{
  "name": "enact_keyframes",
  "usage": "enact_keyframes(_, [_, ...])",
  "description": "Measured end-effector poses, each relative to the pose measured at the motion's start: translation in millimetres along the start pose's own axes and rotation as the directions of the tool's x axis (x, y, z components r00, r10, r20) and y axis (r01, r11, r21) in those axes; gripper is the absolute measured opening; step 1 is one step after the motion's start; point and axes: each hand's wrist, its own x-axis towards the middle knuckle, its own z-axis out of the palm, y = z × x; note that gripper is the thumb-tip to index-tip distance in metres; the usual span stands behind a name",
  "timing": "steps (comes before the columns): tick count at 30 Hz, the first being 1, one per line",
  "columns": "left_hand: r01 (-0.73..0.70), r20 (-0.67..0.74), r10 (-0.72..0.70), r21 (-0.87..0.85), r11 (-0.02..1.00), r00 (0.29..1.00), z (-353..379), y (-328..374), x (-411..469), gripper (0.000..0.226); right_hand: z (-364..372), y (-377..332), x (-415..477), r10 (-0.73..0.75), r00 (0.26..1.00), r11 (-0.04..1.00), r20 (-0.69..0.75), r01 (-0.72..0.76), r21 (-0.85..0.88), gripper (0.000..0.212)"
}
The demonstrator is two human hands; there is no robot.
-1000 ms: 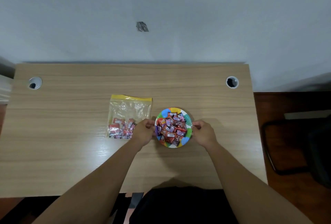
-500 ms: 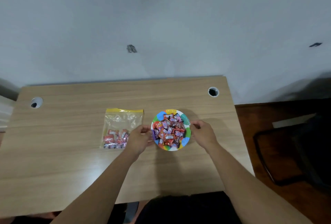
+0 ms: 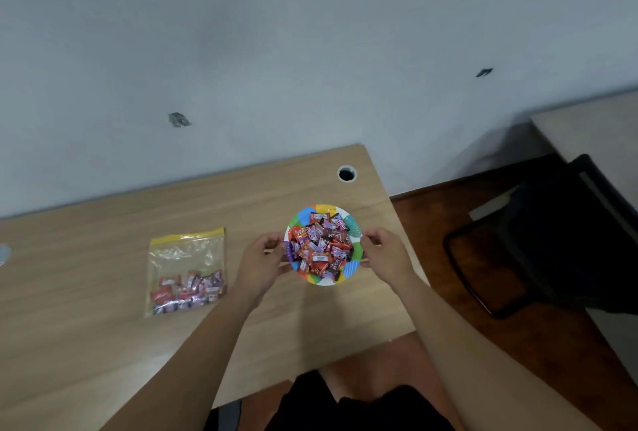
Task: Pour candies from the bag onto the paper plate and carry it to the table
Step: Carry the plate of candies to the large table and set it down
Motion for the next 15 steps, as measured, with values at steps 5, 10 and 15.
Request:
enact_keyframes(5, [-0.049, 0.056, 0.046, 0.06, 0.997, 0.997, 43.4, 2.6, -27.5, 0.017, -47.0, 26.0, -24.7, 0.007, 0.998, 0.998, -0.057, -0.003, 0.057, 0.016])
enact_keyframes(10, [-0.086, 0.138, 0.07, 0.112, 0.99, 0.988, 97.8, -2.1, -67.8, 0.016, -105.5, 65.3, -60.0, 0.023, 0.993, 0.997, -0.113, -0.014, 0.079, 0.014])
enact_keyframes(15, [-0.052, 0.185, 0.026, 0.135, 0.99, 0.982, 160.3, -17.7, -123.7, 0.014, -170.2, 110.2, -109.7, 0.025, 0.983, 0.996, -0.181, -0.009, 0.086, 0.013])
